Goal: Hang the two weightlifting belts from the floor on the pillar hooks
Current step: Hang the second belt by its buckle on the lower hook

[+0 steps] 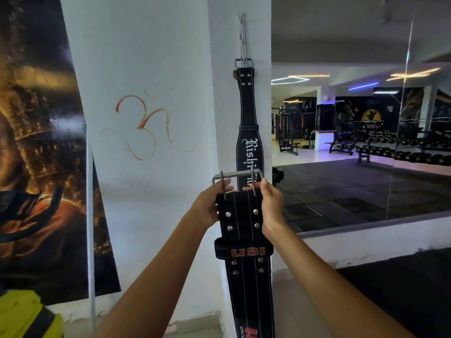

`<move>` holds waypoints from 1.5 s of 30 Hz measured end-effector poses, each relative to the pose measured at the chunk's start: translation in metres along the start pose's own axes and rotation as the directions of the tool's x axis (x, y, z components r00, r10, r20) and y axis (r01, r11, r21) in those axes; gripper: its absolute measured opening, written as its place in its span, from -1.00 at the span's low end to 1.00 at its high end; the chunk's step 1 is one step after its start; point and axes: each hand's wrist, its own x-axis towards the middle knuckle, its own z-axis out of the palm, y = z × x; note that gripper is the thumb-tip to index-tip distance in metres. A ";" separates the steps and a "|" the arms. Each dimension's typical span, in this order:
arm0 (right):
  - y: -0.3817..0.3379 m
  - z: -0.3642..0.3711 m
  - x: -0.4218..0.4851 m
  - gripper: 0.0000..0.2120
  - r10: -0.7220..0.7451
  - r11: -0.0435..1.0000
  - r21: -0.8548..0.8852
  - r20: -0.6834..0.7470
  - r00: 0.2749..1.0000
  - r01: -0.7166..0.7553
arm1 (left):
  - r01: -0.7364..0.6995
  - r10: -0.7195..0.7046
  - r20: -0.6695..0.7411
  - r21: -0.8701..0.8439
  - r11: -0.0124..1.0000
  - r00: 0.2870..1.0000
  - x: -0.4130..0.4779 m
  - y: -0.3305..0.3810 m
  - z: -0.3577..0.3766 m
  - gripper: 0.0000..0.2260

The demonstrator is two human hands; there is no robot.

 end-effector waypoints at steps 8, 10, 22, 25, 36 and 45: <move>-0.001 -0.004 0.002 -0.60 0.097 0.995 0.037 -0.032 0.995 -0.095 | -0.303 0.290 0.090 0.231 0.925 0.953 0.000 -0.027 -0.001 -0.67; 0.001 0.000 -0.002 -0.60 0.105 0.993 0.056 -0.036 0.994 -0.103 | -0.428 0.473 -0.149 0.259 0.866 0.868 0.002 -0.035 0.010 -0.57; -0.010 -0.009 0.018 -0.86 0.305 0.951 -0.161 0.325 0.895 -0.266 | -0.462 0.617 -0.354 0.432 0.774 0.703 0.022 -0.039 0.017 -0.54; 0.000 -0.009 0.023 -0.90 0.193 0.976 -0.175 0.440 0.877 -0.127 | -0.476 0.614 -0.364 0.403 0.782 0.700 0.026 -0.029 0.008 -0.53; -0.055 0.053 0.077 -0.53 -0.562 0.774 -0.350 0.004 0.827 0.527 | -0.682 0.886 -0.139 0.589 0.432 0.441 0.054 0.068 0.015 -0.63; -0.133 0.090 0.243 -0.53 -0.775 0.589 -0.398 -0.029 0.632 0.704 | -0.700 0.976 -0.109 0.682 0.212 0.190 0.164 0.203 0.072 -0.66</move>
